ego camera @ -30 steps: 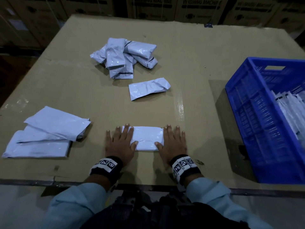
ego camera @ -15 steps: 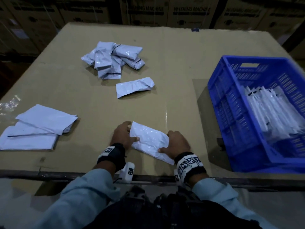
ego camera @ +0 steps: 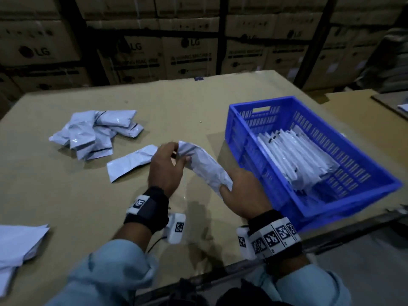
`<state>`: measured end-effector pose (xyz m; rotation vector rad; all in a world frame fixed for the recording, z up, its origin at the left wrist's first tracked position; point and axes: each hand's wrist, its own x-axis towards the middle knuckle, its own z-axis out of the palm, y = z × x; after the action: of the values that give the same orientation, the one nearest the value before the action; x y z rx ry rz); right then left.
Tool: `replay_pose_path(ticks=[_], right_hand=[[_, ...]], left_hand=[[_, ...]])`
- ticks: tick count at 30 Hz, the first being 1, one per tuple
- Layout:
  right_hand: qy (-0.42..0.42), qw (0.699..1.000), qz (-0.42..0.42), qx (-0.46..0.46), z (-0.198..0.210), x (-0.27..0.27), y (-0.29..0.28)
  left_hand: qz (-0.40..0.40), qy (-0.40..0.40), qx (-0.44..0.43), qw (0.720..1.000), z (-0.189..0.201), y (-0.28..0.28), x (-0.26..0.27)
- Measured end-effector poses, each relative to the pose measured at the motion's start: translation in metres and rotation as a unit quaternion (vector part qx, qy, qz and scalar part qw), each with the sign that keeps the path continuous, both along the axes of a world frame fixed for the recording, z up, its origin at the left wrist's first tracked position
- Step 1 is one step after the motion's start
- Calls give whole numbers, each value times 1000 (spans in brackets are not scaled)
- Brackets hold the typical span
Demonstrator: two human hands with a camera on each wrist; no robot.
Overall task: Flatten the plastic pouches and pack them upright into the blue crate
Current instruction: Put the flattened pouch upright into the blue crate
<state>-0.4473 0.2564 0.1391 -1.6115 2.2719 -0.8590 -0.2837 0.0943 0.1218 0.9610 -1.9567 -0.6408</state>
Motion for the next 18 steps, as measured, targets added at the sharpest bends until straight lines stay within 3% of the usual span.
replay_pose_path(ticks=[6, 12, 14, 16, 17, 18], right_hand=[[49, 992, -89, -71, 48, -67, 18], [29, 969, -210, -131, 79, -184, 40], [21, 954, -260, -150, 85, -225, 47], [17, 941, -298, -162, 82, -269, 48], [16, 937, -306, -165, 78, -291, 46], [18, 937, -308, -164, 72, -313, 42]], left_hand=[[-42, 104, -5, 994, 70, 5, -75], [-56, 96, -49, 993, 120, 24, -174], [-80, 33, -83, 993, 126, 29, -218], [-87, -86, -120, 985, 125, 34, -265], [-73, -185, -157, 967, 121, 36, -287], [-57, -296, -207, 931, 116, 38, -307]])
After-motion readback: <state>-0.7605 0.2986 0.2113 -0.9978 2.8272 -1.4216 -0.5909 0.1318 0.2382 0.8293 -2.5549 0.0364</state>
